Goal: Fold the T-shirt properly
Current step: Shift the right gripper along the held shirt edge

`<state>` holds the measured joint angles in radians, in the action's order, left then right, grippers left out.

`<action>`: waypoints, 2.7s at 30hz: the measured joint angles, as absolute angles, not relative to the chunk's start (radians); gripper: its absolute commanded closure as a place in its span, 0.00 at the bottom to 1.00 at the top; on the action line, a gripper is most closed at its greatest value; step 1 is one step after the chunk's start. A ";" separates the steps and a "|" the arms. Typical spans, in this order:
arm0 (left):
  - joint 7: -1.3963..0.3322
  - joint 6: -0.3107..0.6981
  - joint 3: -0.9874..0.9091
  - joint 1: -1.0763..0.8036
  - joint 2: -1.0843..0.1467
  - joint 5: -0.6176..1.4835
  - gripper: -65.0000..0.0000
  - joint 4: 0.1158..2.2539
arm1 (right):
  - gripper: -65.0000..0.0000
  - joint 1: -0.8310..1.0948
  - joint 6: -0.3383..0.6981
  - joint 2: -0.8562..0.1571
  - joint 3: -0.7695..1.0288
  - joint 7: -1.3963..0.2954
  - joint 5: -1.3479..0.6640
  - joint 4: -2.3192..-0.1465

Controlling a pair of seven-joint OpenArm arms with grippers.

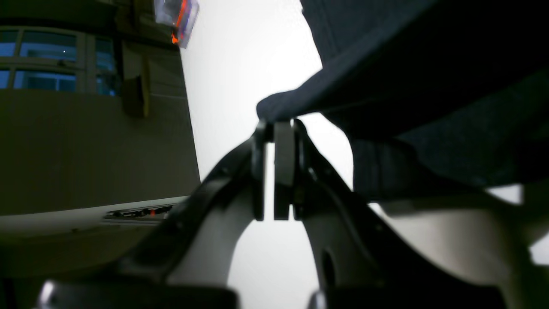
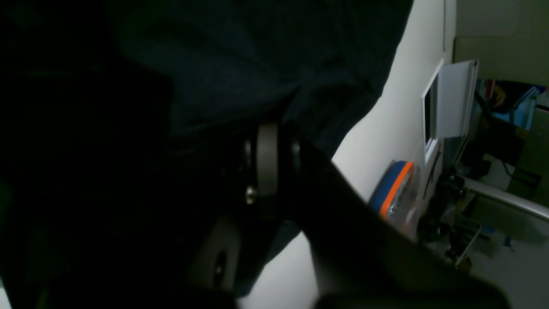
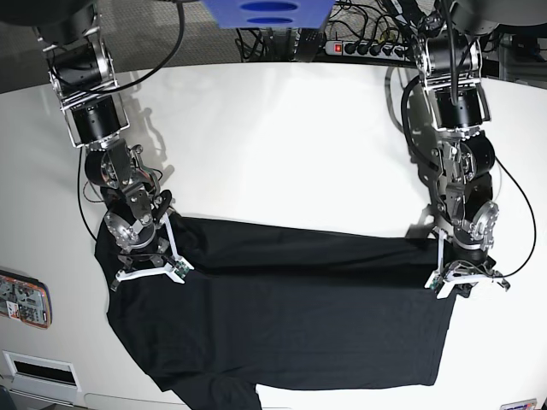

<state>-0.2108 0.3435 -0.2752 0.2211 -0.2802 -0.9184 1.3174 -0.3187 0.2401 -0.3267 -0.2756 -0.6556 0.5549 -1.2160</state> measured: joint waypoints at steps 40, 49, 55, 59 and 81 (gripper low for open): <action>-0.214 0.344 -0.275 0.204 -0.277 -0.920 1.00 1.320 | 0.29 -0.341 0.235 -0.257 -0.276 -0.767 0.588 -1.428; -0.214 0.344 -0.275 0.204 -0.277 -0.920 1.00 1.320 | 0.29 -0.227 0.302 -0.257 -0.297 -0.765 0.599 -1.437; -0.215 0.344 -0.275 0.202 -0.277 -0.921 1.00 1.319 | 0.29 -0.199 0.320 -0.226 -0.301 -0.771 0.588 -1.421; -0.214 0.344 -0.275 0.202 -0.278 -0.921 1.00 1.319 | 0.29 -0.204 0.323 -0.198 -0.303 -0.756 0.584 -1.427; -0.212 0.339 -0.276 0.195 -0.281 -0.921 1.00 1.276 | 0.29 -0.228 0.335 -0.205 -0.301 -0.752 0.587 -1.416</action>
<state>-0.2123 0.3389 -0.2756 0.1951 -0.2813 -0.9211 1.2762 -0.2283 0.3351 -0.2047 -0.3012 -0.7521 0.5865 -1.4158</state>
